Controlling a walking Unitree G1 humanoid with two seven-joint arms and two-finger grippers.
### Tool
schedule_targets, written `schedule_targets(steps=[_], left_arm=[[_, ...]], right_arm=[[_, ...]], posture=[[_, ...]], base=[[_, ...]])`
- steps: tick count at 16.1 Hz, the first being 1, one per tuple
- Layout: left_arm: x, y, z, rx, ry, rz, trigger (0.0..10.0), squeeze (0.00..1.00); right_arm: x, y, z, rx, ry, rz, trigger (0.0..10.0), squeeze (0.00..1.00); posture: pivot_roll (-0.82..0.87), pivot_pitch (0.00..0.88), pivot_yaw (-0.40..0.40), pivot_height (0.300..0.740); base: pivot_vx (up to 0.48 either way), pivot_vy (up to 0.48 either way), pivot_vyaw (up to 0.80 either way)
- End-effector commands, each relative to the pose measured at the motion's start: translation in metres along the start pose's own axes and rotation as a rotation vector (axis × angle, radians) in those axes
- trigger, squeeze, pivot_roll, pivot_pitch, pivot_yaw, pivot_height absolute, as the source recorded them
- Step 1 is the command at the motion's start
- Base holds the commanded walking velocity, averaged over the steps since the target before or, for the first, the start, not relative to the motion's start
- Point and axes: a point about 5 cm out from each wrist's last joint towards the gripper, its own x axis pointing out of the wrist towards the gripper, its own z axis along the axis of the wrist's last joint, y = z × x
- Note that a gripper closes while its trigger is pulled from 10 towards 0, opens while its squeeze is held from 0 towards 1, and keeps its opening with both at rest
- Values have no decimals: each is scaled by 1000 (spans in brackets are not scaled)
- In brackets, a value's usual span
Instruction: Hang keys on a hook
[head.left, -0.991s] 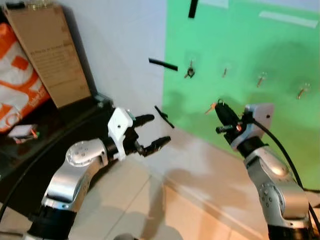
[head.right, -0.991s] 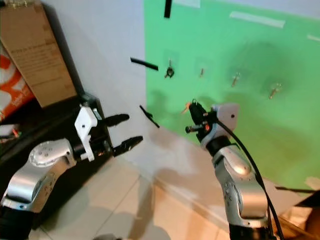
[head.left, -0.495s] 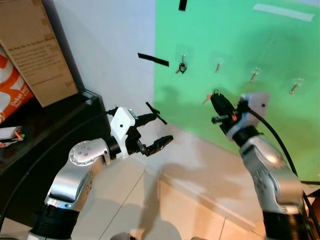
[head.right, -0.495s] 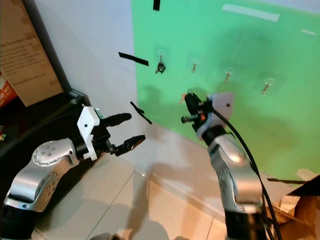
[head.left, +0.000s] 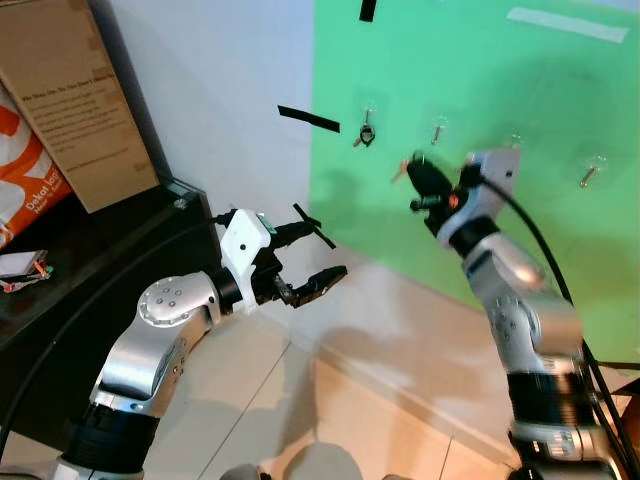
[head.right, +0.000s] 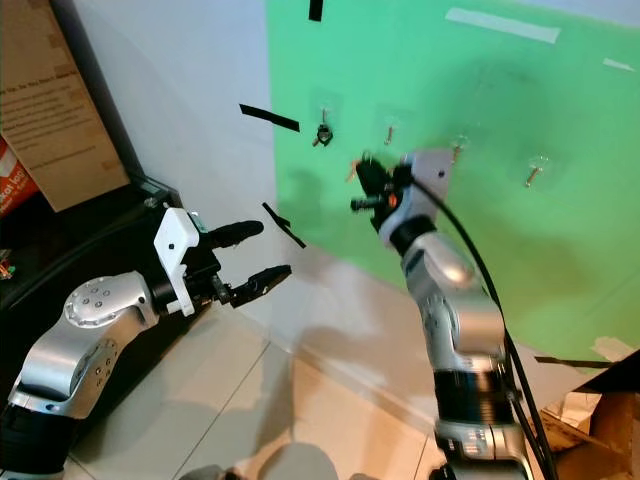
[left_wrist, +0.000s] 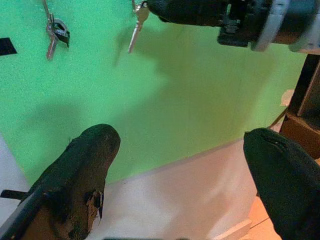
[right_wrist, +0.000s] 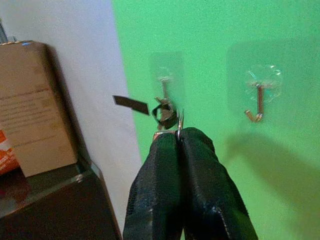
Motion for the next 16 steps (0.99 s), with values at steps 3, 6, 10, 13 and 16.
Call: schedule_targets(steps=[3,6,10,13,16], left_arm=[[0,11,7,39,-14,52,10000,0],[-1,13,8,45,-11,52,10000,0],[-1,13,8,52,-6,40,10000,0],[1,12,9,50,-9,28,10000,0],[2,11,8,48,-9,20,10000,0]], right_arm=[[13,-9,3,26,-21,-18,10000,0],[22,-18,6,50,-41,-62,10000,0],[26,-34,9,115,-77,-151,10000,0],[25,-37,-2,142,-22,-150,10000,0],[21,-40,-21,198,79,-170,10000,0]], posture=[[-60,0,-7,740],[-53,0,-2,740],[-48,0,2,740],[-57,0,9,740],[-59,0,10,740]], base=[[0,0,0],[0,0,0],[0,0,0],[0,0,0],[0,0,0]])
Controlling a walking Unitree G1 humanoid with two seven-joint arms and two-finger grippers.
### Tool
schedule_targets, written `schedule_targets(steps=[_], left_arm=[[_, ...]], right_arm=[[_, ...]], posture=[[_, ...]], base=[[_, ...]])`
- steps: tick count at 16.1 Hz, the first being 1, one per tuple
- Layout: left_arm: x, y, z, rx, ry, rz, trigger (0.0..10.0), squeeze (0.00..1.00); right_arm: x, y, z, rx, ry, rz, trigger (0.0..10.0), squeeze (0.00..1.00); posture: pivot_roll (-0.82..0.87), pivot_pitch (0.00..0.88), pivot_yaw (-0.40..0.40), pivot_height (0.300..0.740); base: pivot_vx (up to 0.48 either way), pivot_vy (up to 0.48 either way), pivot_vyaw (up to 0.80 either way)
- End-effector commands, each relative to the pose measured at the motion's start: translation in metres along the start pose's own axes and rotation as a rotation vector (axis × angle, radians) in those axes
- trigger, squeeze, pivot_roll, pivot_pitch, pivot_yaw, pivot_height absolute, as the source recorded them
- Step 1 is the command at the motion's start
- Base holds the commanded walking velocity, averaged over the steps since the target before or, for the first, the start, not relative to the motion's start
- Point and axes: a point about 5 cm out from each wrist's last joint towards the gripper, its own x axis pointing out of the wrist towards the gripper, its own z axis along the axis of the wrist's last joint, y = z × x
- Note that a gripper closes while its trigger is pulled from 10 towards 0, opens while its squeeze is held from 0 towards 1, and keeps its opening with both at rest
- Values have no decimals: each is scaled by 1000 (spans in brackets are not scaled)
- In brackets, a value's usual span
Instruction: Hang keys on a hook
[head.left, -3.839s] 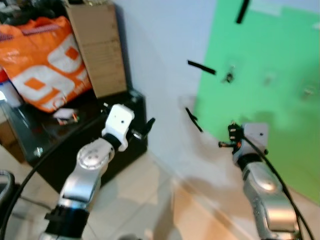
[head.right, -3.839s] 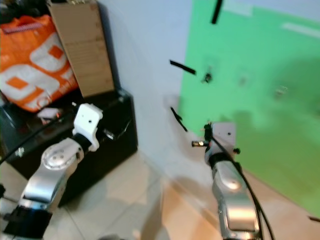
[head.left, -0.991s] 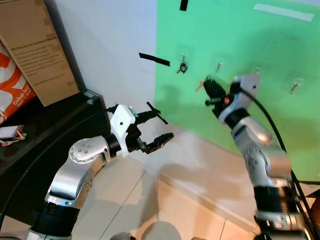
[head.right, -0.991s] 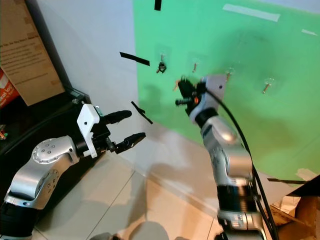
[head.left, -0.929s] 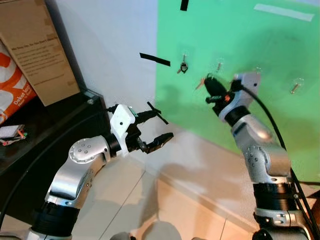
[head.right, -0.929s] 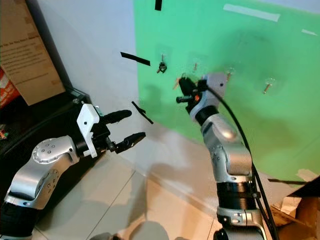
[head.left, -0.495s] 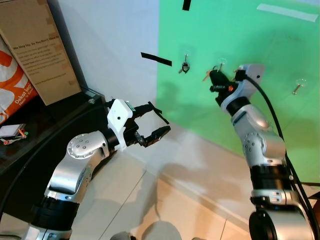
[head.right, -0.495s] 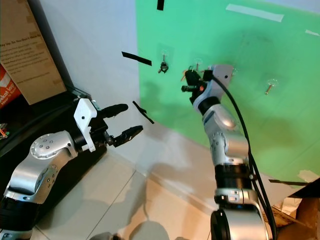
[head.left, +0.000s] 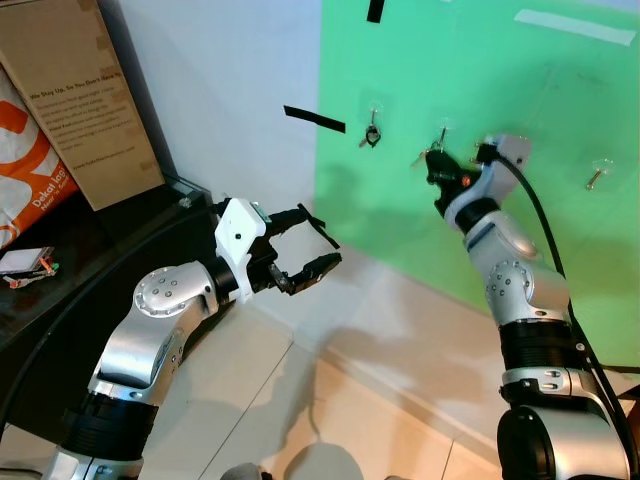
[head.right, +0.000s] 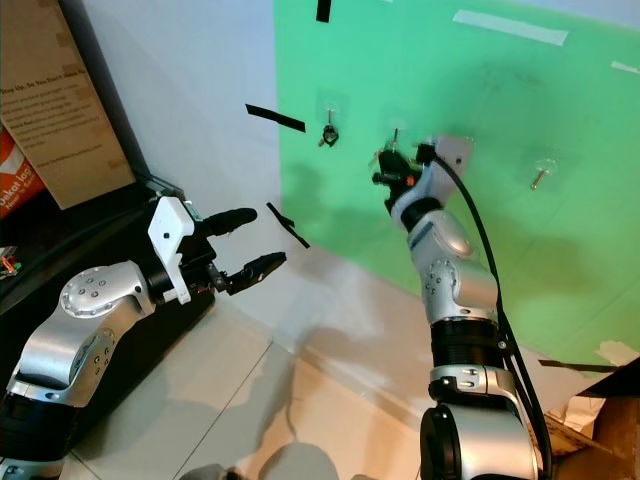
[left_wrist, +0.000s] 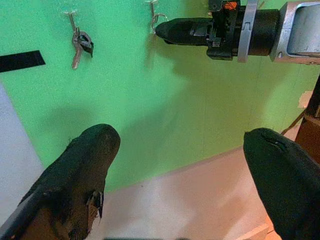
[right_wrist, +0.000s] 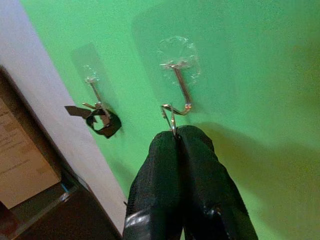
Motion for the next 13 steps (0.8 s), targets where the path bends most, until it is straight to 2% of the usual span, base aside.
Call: schedule_targets(steps=[1,13], left_arm=[[2,1,2,10,0,-13,10000,0],[3,0,2,16,-8,-9,10000,0]], right_arm=[[-4,-8,-12,40,55,-33,10000,0],[-4,-14,-17,60,106,-67,10000,0]], posture=[[-59,0,10,740],[-54,0,0,740]], base=[[0,0,0],[0,0,0]])
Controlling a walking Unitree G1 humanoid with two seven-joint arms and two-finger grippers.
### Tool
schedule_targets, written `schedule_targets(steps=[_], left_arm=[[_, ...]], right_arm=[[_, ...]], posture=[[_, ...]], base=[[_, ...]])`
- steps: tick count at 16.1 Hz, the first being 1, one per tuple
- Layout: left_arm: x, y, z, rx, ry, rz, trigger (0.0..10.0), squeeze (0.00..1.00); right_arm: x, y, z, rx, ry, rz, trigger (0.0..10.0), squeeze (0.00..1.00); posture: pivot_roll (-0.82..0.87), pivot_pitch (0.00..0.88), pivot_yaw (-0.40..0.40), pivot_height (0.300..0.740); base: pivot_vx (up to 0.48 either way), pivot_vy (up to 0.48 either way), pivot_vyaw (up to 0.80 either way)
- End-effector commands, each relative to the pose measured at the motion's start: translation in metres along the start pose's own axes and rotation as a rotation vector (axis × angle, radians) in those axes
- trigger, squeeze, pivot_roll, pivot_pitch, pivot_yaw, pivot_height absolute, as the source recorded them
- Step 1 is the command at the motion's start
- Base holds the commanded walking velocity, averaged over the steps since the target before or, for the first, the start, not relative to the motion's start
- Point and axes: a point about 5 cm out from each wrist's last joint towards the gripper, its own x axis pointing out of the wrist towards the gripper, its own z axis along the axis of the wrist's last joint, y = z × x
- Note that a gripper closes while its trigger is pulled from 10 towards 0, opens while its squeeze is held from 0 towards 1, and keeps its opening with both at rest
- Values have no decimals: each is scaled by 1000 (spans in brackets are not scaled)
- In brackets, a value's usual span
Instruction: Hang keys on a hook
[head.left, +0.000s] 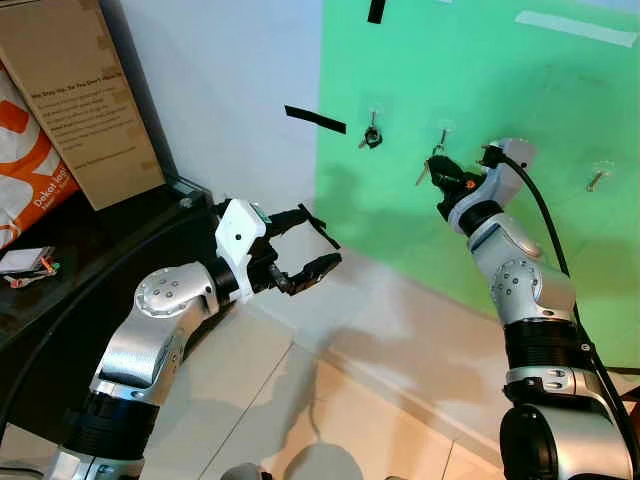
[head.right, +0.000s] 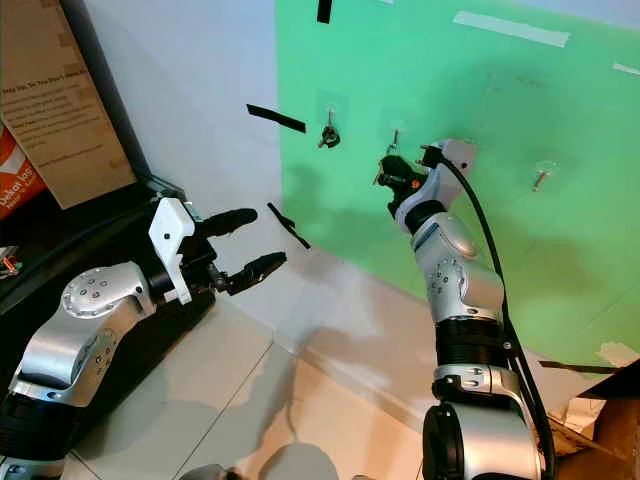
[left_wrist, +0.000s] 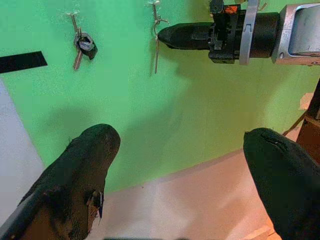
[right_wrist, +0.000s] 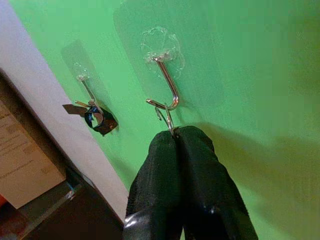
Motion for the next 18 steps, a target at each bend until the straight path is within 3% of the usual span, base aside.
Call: schedule_targets(steps=[1,3,4,5,10,12,14,15,16,18], left_arm=[[3,0,3,18,-2,-11,10000,0],[3,1,5,22,-6,-11,10000,0],[4,1,6,24,-13,-11,10000,0],[5,1,7,24,-19,-9,10000,0],[5,2,8,23,-26,-3,10000,0],[5,3,7,24,-22,17,10000,0],[2,11,-3,36,22,125,10000,0],[0,20,-16,53,90,278,10000,0],[-3,20,-24,47,117,337,10000,0],[-7,15,-28,31,116,400,10000,0]], right_arm=[[-3,-10,-16,11,82,-49,10000,0],[-3,-11,-15,19,70,-53,10000,0],[-3,-11,-13,21,57,-54,10000,624],[-3,-12,-12,9,48,-61,10000,1000],[-8,-14,-14,-1,27,-36,10000,1000],[-15,-14,-18,-65,27,-28,10000,1000],[-28,-13,-30,-168,80,-16,10000,1000],[-44,-11,-38,-203,46,-23,10000,1000],[-56,-12,-49,-263,43,-49,10000,1000],[-75,-13,-74,-281,88,-96,10000,1000]], posture=[[-54,0,0,740],[-55,0,3,740],[-56,0,4,740],[-57,0,5,740],[-56,0,9,740],[-59,0,10,740],[-66,0,8,740],[-66,0,1,740],[-56,0,-6,740],[-37,0,-14,740]], base=[[0,0,0],[0,0,0],[0,0,0],[0,0,0],[0,0,0],[0,0,0],[0,0,0],[0,0,800],[0,0,800],[0,0,800]])
